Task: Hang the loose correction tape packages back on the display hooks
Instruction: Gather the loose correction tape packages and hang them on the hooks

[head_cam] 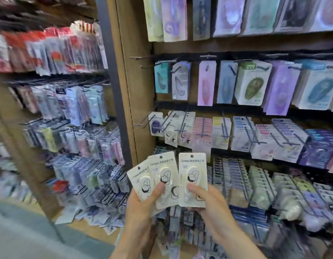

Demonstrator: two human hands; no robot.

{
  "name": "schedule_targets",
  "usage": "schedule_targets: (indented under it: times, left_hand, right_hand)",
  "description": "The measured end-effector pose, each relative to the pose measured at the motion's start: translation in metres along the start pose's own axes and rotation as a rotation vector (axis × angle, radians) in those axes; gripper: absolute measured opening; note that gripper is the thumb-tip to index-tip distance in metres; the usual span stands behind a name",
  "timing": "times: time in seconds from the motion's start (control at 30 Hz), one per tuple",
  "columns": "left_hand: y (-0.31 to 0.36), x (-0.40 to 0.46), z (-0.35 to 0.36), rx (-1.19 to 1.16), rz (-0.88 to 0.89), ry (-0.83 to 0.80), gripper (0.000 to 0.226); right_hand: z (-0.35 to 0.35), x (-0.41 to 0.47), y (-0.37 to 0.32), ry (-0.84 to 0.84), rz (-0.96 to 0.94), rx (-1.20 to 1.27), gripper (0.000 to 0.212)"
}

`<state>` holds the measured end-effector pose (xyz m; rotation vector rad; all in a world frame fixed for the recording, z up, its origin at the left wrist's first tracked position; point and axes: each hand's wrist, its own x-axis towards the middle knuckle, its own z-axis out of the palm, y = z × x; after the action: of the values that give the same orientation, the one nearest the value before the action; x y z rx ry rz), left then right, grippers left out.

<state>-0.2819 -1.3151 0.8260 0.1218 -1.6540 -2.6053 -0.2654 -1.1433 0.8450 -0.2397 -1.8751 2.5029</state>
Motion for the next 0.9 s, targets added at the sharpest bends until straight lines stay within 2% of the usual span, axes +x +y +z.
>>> schedule_targets:
  times: [0.1,0.3,0.53,0.9]
  left_hand:
    - [0.008,0.012,-0.027,-0.002,0.008,0.062,0.056]
    - [0.016,0.037,-0.06,0.007,0.001,0.153,0.059]
    - [0.018,0.053,-0.079,0.006,-0.008,0.129,0.054]
    - [0.015,0.062,-0.087,0.014,-0.023,0.084,0.06]
  right_hand:
    - [0.026,0.018,0.005,-0.098,-0.002,-0.07,0.019]
    - [0.065,0.083,0.01,-0.062,-0.058,-0.125,0.025]
    - [0.098,0.146,-0.001,-0.021,-0.087,-0.119,0.023]
    - [0.103,0.155,0.01,0.064,-0.13,-0.16,0.024]
